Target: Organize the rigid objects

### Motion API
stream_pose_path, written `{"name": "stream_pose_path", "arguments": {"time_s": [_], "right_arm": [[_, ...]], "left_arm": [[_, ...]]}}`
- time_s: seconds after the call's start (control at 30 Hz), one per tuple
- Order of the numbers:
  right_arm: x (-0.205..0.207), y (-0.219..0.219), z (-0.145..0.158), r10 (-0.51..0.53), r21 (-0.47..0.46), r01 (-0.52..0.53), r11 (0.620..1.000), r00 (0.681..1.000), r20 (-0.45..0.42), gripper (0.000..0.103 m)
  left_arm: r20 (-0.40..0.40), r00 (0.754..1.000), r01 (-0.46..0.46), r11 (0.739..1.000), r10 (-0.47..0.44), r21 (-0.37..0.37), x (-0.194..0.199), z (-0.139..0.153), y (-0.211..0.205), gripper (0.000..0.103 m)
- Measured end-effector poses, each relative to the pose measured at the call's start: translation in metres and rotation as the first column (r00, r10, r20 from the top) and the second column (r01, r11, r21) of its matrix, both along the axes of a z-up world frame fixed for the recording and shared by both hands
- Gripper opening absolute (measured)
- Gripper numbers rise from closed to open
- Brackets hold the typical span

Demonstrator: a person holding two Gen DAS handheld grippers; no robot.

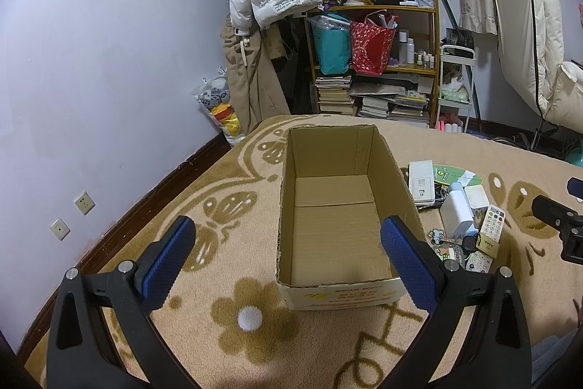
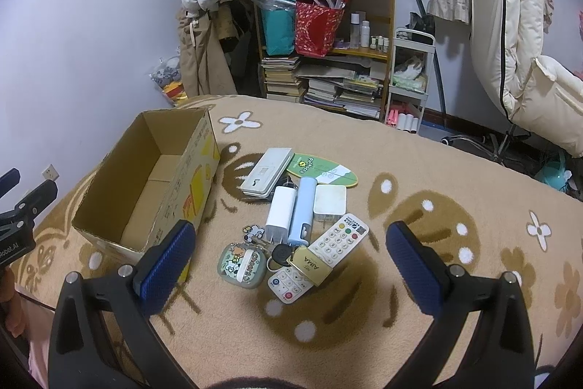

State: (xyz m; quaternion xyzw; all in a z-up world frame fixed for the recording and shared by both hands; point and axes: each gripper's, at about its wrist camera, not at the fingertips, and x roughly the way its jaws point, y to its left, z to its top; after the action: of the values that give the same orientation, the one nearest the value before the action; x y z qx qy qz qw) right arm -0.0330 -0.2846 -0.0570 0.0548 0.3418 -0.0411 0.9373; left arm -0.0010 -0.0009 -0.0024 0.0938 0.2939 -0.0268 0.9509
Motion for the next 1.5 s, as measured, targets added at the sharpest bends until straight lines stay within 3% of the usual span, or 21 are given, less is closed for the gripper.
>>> {"name": "stream_pose_path", "arguments": {"time_s": [0.87,1.1,1.3,1.5], "right_arm": [[0.0,0.001,-0.001,-0.007,-0.011,0.007,1.0,1.0,0.007,0.103],[0.001,-0.002,-0.001,-0.009,-0.028,0.009,1.0,1.0,0.008,0.103],[0.014,-0.014,-0.006,-0.038,0.001,0.038,0.999,0.999,-0.016,0.103],[0.027,-0.017,-0.012,-0.055,-0.013,0.054,0.998,0.998,-0.033,0.103]], "left_arm": [[0.004,1.0,0.007,1.0,-0.007,-0.009,-0.001,0.002,0.0,0.101],[-0.027,0.999,0.033,0.999,-0.033,-0.023,0.008,-0.002,-0.002,0.101],[-0.078,0.996,0.036,0.996,-0.042,-0.078,0.029,-0.008,0.001,0.101],[-0.12,0.993,-0.004,0.999,-0.001,-0.043,0.055,-0.018,-0.001,0.101]]}}
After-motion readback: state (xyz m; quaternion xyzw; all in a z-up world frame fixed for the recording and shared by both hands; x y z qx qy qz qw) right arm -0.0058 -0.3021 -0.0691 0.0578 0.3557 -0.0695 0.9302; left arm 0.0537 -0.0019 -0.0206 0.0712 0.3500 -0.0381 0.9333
